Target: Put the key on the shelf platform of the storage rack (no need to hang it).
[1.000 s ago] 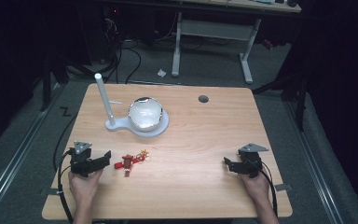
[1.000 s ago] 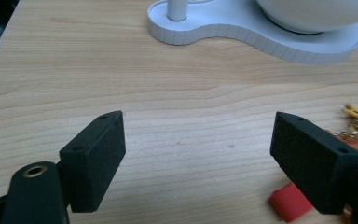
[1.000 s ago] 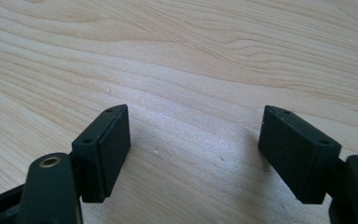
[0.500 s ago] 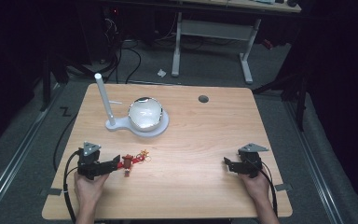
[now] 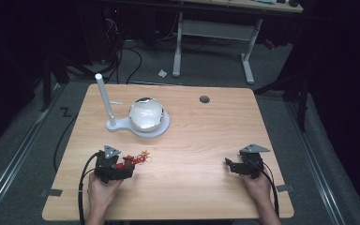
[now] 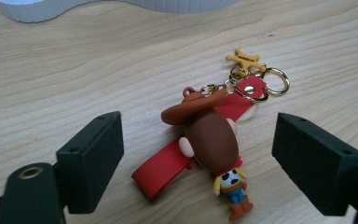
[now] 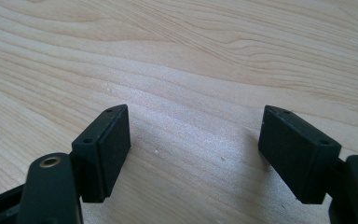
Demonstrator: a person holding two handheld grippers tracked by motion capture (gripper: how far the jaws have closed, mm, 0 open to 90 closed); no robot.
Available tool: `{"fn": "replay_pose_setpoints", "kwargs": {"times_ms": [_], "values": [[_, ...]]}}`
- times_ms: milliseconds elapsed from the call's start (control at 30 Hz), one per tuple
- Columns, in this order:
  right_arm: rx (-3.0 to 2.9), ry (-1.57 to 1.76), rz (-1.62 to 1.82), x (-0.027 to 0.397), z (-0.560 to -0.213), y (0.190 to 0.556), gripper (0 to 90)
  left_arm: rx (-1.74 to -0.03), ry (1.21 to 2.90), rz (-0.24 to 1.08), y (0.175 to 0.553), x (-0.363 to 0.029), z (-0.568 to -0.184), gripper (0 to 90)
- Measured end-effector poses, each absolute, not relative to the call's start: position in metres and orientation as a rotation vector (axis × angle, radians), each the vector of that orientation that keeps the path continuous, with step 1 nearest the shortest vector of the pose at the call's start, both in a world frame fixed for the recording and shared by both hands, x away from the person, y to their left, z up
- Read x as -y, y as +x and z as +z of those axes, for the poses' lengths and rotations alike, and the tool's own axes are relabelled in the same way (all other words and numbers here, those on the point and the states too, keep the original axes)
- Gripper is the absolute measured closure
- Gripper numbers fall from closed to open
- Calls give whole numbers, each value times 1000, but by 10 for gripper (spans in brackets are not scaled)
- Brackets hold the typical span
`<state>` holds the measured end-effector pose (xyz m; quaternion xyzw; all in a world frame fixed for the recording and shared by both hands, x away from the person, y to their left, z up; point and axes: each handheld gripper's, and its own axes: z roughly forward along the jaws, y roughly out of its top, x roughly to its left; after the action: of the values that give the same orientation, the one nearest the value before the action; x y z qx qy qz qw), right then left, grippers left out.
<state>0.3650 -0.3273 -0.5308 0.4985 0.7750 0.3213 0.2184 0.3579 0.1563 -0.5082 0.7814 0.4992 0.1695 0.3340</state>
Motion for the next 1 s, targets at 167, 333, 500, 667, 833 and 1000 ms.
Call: {"fn": "replay_pose_setpoints", "kwargs": {"times_ms": [167, 333, 500, 667, 833, 1000], "values": [[-2144, 1382, 890, 327, -531, 365, 250, -1301, 2066, 442, 360, -151, -512, 209], [-2146, 1382, 891, 327, -531, 365, 250, -1283, 2107, 463, 356, -148, -517, 264], [-2147, 1381, 891, 327, -531, 364, 249, -1291, 2092, 493, 352, -149, -519, 353], [-2148, 1380, 890, 327, -531, 364, 249, -1288, 2131, 497, 354, -147, -520, 405], [-2148, 1381, 890, 327, -531, 364, 249, -1290, 2136, 472, 356, -146, -521, 489], [-2147, 1381, 889, 327, -531, 364, 249, -1291, 2147, 469, 360, -141, -519, 590]]}}
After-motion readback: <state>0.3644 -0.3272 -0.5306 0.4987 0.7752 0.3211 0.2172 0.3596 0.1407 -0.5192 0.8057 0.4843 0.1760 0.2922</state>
